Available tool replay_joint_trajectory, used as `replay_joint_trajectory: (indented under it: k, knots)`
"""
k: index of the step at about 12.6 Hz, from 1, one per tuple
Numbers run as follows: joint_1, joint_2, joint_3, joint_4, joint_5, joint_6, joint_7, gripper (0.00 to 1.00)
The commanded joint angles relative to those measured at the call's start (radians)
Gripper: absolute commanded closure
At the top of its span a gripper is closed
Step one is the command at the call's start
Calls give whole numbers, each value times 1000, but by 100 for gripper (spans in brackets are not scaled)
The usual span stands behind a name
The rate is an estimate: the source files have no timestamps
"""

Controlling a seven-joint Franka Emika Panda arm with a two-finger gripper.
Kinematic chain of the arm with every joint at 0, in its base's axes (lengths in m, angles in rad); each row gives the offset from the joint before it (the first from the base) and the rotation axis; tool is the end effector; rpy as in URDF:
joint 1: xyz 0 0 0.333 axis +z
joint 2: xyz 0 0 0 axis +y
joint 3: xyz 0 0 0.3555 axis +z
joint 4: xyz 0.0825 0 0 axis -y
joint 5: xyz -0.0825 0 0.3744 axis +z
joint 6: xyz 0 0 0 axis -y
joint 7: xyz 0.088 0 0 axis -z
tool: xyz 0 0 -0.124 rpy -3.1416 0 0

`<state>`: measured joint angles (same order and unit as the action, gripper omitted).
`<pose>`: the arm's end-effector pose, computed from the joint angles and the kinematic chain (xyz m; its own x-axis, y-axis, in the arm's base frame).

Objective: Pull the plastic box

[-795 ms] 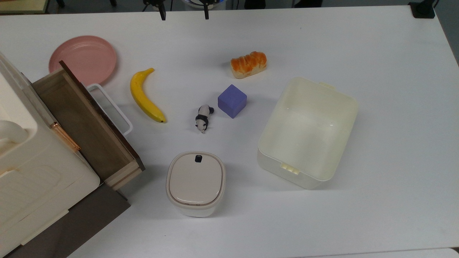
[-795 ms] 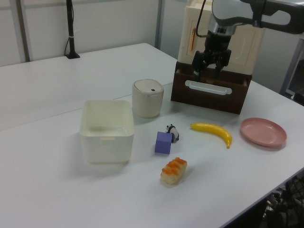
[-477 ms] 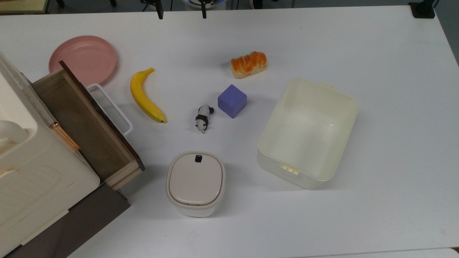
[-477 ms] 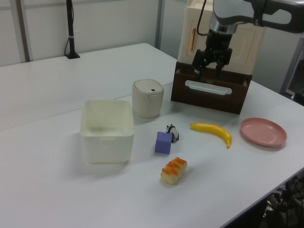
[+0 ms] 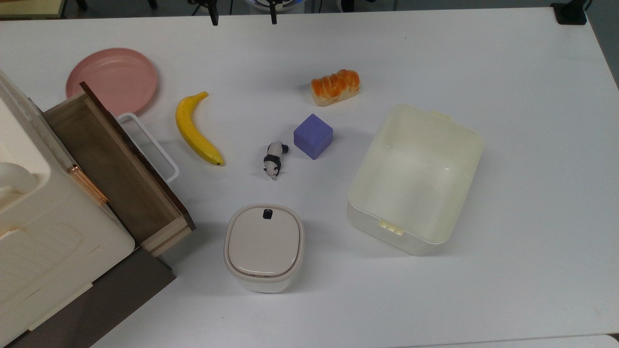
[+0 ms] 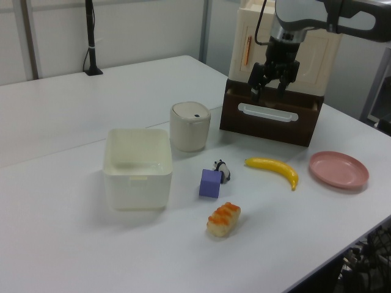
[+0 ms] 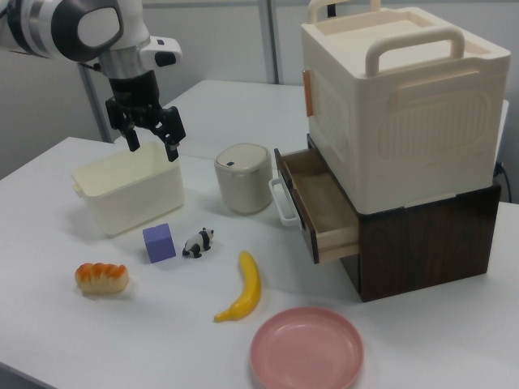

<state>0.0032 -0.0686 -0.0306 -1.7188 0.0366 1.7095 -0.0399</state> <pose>0.5328 -0.0111 0.6274 0.9981 0.0074 0.0606 0.0096 -0.9993 -0.0362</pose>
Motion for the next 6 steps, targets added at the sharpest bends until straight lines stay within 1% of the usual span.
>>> replay_joint_trajectory:
  k: [1,6]
  knots:
    - [0,-5,-5,8,29,-34,-28,0]
    - [4,3,-3,7,29,-50,-26,0]
